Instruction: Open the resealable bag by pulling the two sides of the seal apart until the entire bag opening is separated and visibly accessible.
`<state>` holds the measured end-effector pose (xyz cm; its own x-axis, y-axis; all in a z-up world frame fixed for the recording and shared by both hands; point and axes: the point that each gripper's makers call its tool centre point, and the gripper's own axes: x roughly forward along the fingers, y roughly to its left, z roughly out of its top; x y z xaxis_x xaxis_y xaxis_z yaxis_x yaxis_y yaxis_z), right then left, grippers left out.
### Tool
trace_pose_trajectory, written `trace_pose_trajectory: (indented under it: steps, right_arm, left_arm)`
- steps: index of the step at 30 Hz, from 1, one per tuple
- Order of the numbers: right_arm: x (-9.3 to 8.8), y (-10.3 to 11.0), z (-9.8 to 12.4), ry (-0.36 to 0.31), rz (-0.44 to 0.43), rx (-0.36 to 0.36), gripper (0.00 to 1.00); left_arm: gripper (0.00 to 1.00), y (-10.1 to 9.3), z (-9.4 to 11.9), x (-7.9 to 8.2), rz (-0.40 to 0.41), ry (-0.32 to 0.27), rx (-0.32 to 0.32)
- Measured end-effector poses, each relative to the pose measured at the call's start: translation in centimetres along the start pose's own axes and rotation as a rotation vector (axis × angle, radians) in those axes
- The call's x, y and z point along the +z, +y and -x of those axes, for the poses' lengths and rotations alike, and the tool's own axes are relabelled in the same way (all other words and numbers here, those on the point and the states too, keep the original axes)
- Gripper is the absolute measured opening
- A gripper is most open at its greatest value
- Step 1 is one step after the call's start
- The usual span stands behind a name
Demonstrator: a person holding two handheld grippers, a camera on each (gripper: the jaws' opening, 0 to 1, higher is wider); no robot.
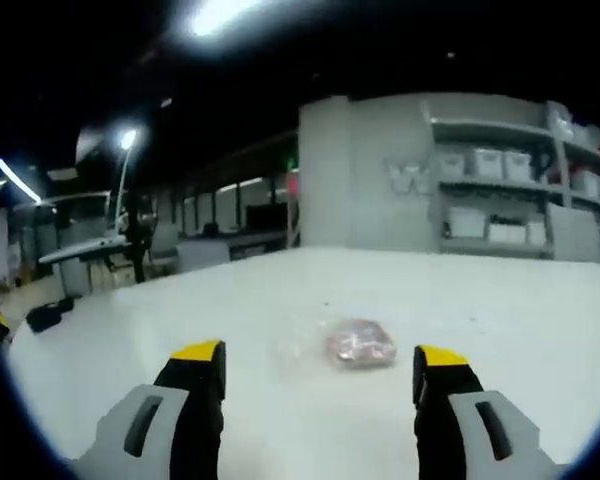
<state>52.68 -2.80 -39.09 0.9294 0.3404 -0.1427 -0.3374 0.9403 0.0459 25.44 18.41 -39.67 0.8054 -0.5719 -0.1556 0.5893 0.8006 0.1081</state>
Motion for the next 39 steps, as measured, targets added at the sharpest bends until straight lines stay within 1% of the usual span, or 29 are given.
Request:
trace_pose_trajectory:
  steps: [3,5,7,8,12,19,25,29,39]
  right_arm:
    - [0.0,-0.5,0.4,0.004,-0.004,-0.007,0.82]
    - [0.1,-1.0,0.6,0.0,-0.006,-0.014,0.88]
    - [0.2,-1.2,0.6,-0.006,-0.01,-0.01,0.98]
    - [0.2,-1.3,0.6,-0.007,-0.014,-0.005,1.0]
    - [0.0,-1.5,0.8,0.001,-0.018,-0.004,0.99]
    - [0.0,-1.1,1.4,0.007,-0.014,0.008,0.98]
    - [-0.1,-1.2,2.0,0.006,-0.019,0.012,0.97]
    - [-0.4,-1.3,2.4,0.007,-0.025,0.015,0.96]
    - [-0.5,-0.8,4.1,-0.008,-0.024,0.026,0.95]
  left_arm:
    - [0.97,-0.1,0.0,-0.1,0.003,0.006,-0.001]
    - [0.97,-0.1,0.1,-0.2,0.005,0.011,0.002]
    - [0.97,-0.1,0.1,-0.2,0.006,0.013,0.006]
    - [0.97,0.0,0.2,-0.2,0.006,0.013,0.007]
    - [0.97,-0.2,0.4,0.1,-0.004,0.013,0.011]
    - [0.97,-0.7,0.3,0.4,-0.014,0.01,0.003]
    - [0.97,-1.0,0.2,0.4,-0.016,0.01,-0.006]
    - [0.97,-0.8,0.3,0.5,-0.013,0.006,-0.001]
    - [0.97,-0.8,0.2,0.1,-0.005,0.009,-0.004]
